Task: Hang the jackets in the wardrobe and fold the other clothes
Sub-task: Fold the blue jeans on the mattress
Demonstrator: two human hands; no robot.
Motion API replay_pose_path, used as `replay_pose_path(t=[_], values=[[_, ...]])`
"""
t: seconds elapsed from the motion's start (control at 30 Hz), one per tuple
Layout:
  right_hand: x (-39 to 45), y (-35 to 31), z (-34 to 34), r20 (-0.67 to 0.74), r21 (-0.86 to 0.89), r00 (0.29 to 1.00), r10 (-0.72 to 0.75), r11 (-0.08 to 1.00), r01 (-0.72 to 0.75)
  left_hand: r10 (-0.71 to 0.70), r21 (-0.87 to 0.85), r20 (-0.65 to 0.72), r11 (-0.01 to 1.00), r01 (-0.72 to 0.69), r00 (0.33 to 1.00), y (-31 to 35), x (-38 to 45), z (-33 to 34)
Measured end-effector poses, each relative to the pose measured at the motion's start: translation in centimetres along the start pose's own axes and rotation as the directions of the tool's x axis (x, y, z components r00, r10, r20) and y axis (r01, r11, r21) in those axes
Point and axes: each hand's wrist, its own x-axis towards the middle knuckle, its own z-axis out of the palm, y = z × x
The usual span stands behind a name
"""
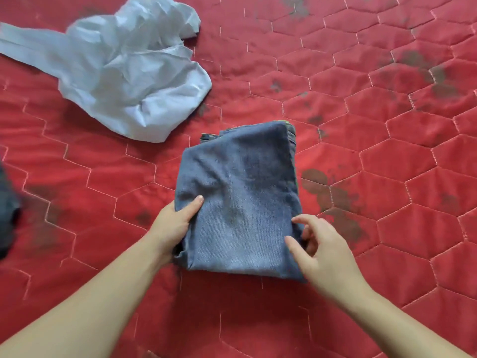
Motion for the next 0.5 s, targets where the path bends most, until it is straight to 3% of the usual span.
replay_pose_path(t=[0.1,0.17,0.3,0.4,0.5], values=[[0.8,-1.4,1.7,-0.084,0.002,0.996,0.017,1.0,-0.017,0.095,0.006,-0.053,0.995,-0.095,0.994,0.2,0.8,-0.8],[1.7,-2.5,2.3,-0.119,-0.103,0.993,-0.002,0.995,-0.01,0.115,0.013,-0.101,0.993,-0.115,0.988,-0.2,1.3,-1.3],[5.0,-5.1,3.0,-0.139,-0.264,0.989,-0.048,0.964,0.009,-0.016,0.021,-0.056,1.0,0.018,0.998,-1.1,1.8,-1.7],[9.5,-7.3,2.6,-0.232,-0.115,0.969,0.082,0.987,-0.111,0.058,0.021,0.005,0.998,-0.058,0.998,0.4,2.6,-1.3],[13.7,-8.5,1.4,-0.278,0.086,0.923,0.266,0.964,-0.252,0.223,0.045,-0.065,0.974,-0.22,0.973,3.2,3.9,-0.3]])
